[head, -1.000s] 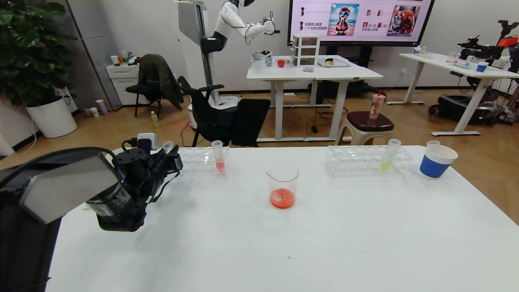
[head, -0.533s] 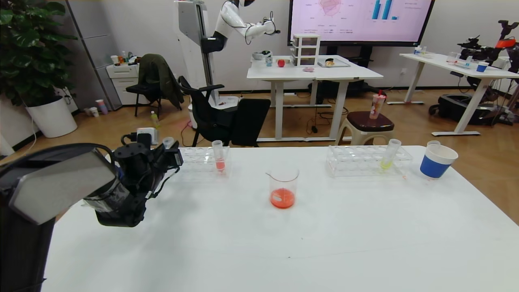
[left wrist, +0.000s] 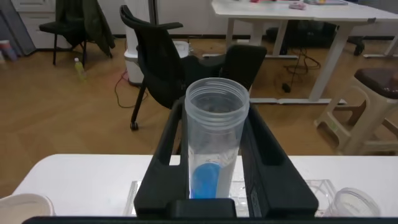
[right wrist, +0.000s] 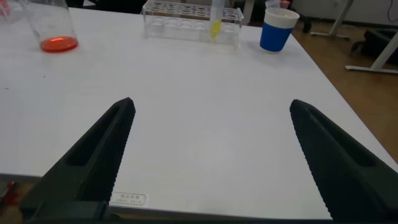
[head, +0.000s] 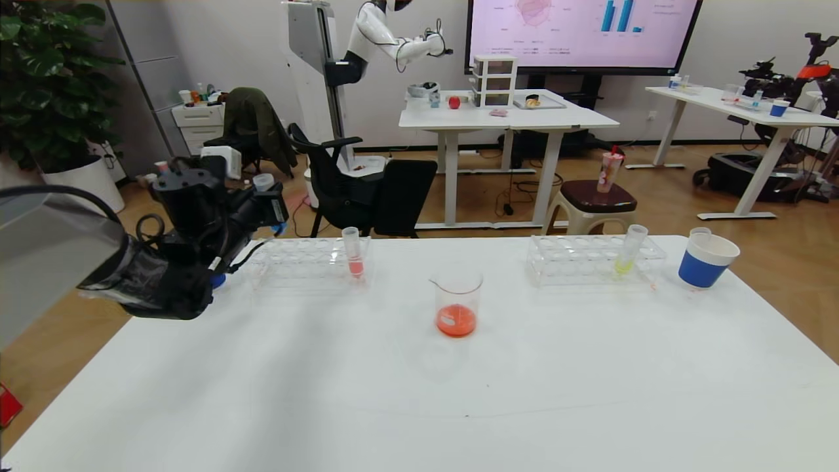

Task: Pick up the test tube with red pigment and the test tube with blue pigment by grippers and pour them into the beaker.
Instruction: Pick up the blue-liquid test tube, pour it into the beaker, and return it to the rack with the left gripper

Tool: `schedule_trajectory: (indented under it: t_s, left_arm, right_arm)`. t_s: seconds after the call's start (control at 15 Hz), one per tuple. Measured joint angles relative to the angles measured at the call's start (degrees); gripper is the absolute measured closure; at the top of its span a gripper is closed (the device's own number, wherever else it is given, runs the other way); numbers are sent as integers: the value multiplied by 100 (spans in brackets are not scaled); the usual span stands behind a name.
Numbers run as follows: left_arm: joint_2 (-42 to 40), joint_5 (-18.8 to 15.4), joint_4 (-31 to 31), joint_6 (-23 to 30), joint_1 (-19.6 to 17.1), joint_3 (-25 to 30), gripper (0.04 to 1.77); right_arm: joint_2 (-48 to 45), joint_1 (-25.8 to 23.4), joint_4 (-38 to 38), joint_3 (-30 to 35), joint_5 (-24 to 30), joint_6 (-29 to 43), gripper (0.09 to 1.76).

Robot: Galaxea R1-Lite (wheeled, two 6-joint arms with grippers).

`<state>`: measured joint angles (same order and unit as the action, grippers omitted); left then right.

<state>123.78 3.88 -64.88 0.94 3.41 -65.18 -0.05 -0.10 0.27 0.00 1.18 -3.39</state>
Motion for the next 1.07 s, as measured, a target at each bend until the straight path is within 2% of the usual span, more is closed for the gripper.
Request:
schedule_trajectory:
  t_s: [0.2, 0.47, 0.6, 0.73, 0.87, 1.07]
  left_arm:
    - [-140, -22, 16, 0, 90, -35, 131]
    - [-269, -123, 416, -208, 588, -397, 131]
    - [-306, -399, 634, -468, 885, -733, 131]
    - [-293, -965, 694, -827, 1213, -1003, 131]
    - [-239, -1390, 711, -1034, 1576, -1113, 131]
    - [4, -1735, 538, -1662, 2031, -1373, 131]
  right_arm:
    - [0, 2, -2, 0, 0, 0, 11]
    - [0, 0, 0, 0, 2, 0, 11]
    - [0, 0, 0, 0, 0, 0, 11]
    - [0, 0, 0, 0, 0, 0, 11]
    - [0, 0, 0, 0, 0, 0, 11]
    - [0, 0, 0, 0, 2, 0, 11]
